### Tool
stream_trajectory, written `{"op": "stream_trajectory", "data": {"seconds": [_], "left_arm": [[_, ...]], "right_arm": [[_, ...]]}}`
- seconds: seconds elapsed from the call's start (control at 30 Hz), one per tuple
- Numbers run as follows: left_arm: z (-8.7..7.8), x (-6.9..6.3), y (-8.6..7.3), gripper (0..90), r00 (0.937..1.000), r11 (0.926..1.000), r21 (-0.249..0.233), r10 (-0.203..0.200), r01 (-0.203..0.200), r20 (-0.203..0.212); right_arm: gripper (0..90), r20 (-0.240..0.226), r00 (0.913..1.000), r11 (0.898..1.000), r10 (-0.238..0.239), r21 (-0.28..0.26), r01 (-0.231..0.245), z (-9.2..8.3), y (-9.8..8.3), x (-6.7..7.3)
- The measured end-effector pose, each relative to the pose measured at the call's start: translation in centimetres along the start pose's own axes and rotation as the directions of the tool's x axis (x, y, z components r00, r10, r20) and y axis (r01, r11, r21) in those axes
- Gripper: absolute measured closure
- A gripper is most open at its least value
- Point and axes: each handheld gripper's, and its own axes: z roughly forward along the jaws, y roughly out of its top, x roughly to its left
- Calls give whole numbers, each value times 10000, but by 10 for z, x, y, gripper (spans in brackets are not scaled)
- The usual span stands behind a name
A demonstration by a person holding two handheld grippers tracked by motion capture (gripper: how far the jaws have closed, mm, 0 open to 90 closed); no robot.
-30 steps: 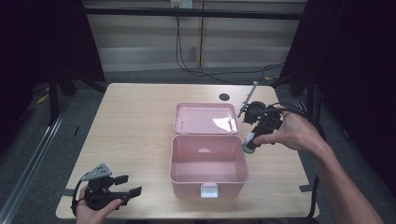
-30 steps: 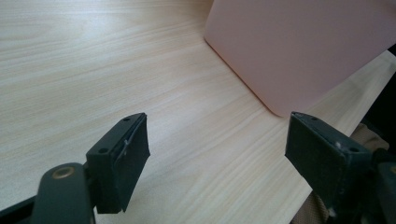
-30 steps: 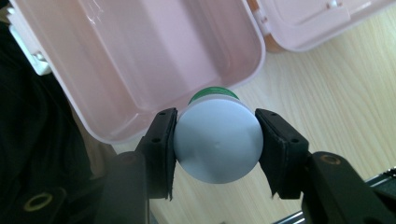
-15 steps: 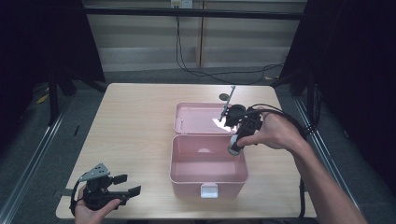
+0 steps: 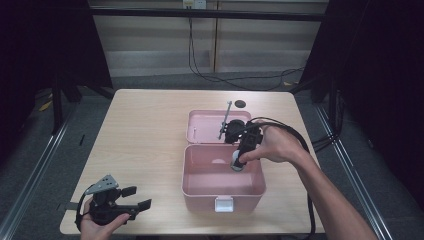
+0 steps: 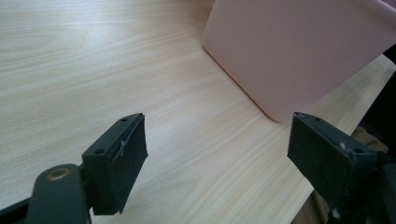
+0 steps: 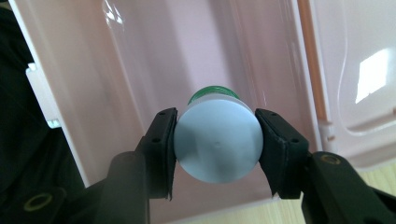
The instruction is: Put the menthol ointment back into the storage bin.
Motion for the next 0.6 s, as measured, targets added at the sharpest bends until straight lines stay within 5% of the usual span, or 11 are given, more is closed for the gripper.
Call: {"op": "stream_trajectory", "data": {"seconds": [0.6], "left_arm": [[1, 0, 0, 196, 10000, 10000, 54, -12, 12, 66]], "right_arm": [[517, -237, 9969, 9966, -755, 324, 762, 25, 34, 2]]}}
